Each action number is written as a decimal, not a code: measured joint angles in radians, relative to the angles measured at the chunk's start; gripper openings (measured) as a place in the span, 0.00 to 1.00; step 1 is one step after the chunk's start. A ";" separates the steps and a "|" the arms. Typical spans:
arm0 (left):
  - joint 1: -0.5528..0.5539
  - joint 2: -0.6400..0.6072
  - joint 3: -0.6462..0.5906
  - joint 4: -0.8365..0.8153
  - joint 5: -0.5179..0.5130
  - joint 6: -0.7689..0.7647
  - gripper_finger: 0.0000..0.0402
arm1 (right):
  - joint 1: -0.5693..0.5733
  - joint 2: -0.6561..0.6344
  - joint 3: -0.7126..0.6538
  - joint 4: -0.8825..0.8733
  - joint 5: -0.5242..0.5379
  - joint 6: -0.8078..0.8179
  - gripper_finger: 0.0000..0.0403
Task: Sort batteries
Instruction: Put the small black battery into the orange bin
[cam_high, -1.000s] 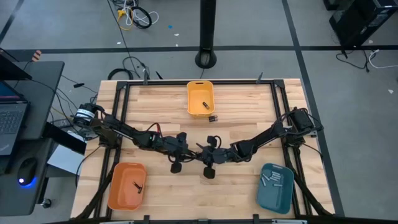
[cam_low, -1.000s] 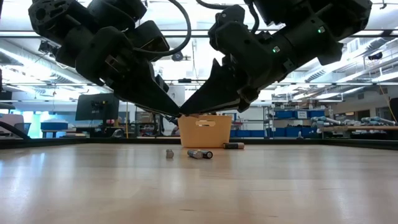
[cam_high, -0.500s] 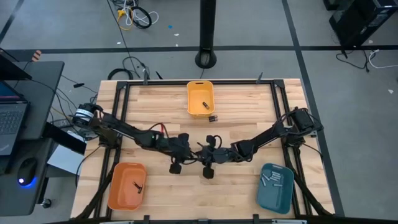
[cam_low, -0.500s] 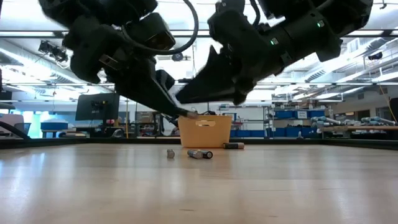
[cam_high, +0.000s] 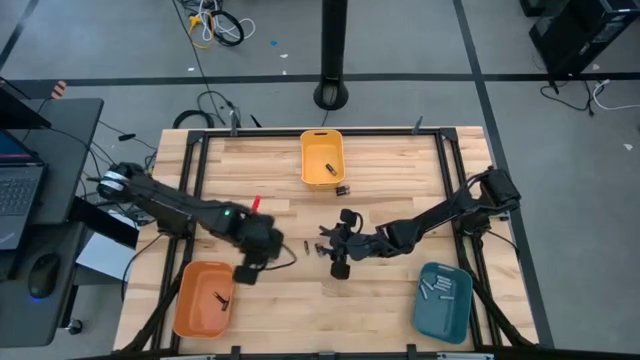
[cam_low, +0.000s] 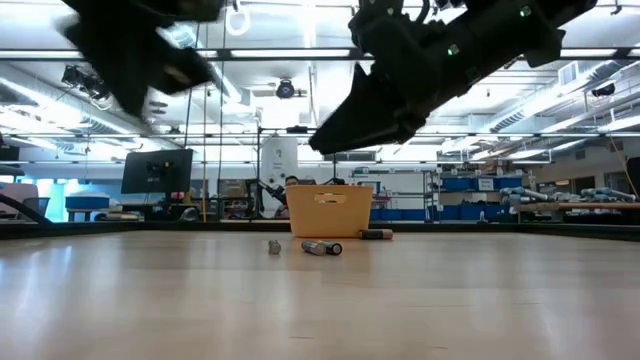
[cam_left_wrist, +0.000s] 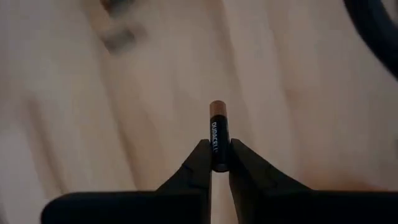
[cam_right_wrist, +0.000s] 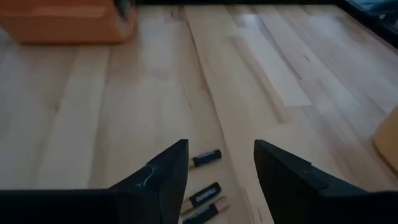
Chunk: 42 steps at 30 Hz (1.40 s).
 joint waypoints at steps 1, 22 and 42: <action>-0.020 -0.003 0.023 -0.062 0.026 -0.038 0.09 | -0.002 0.001 0.000 -0.009 0.000 0.000 0.48; -0.419 -0.024 -0.064 -0.260 0.247 -0.852 0.09 | -0.076 0.010 -0.028 -0.035 -0.053 -0.053 0.48; -0.362 -0.143 -0.383 -0.035 0.318 -0.886 0.32 | -0.087 0.010 -0.028 -0.039 -0.067 -0.008 0.49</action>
